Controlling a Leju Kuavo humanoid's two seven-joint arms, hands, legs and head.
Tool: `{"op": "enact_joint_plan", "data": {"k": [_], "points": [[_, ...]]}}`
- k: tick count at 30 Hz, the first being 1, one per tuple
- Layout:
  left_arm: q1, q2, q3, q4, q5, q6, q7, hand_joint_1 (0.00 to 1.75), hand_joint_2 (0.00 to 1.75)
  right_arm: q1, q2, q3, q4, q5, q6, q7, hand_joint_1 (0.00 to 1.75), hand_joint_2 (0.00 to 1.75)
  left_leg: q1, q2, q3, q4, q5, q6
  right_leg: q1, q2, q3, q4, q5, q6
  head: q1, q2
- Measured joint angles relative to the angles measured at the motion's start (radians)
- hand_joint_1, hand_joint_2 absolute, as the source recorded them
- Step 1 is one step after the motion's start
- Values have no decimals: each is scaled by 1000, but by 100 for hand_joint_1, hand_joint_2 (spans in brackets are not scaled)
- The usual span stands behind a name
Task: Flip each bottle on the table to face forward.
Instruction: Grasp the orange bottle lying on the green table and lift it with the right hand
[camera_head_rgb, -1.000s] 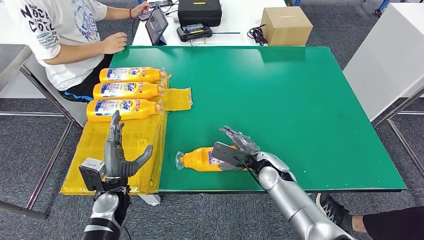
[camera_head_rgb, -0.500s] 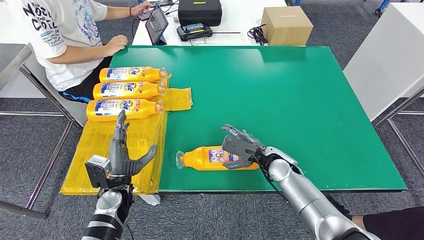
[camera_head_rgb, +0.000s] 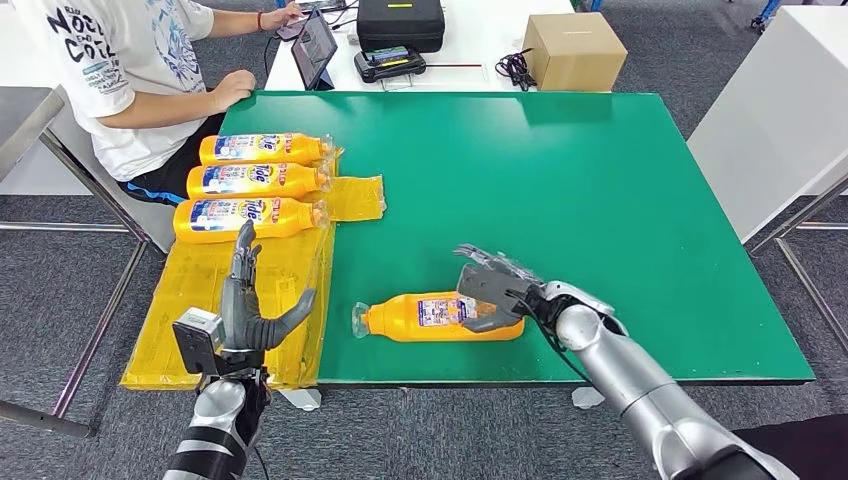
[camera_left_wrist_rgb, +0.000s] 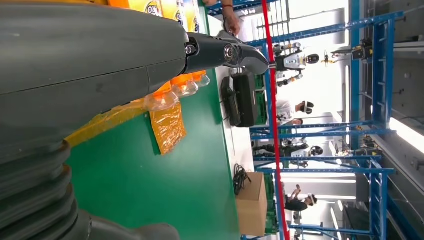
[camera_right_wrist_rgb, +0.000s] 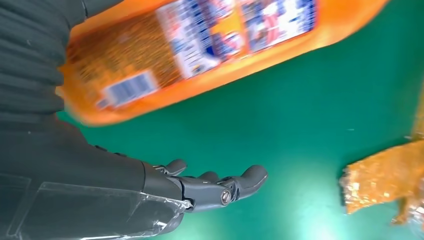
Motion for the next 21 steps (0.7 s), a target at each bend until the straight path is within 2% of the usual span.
{"op": "enact_joint_plan", "data": {"k": [8,13,21], "points": [[-8,0,-11,19,17,-14,3,0,175,-153,-85,122,-37,-70,117,79,0,175,-1,1,0,0,0,0,-1,0,0,0,1,1,0,0],[-18,-1,-22,30,27,-20,3,0,175,-243,-95,215,-50,-113,131,115,0,175,-1,0,1,0,0,0,-1,0,0,0,1,1,0,0],[-19,-1,-23,32,28,-23,3,0,175,-272,-105,269,-55,-123,127,118,0,175,-1,0,0,0,0,0,-1,0,0,0,1,1,0,0]]}}
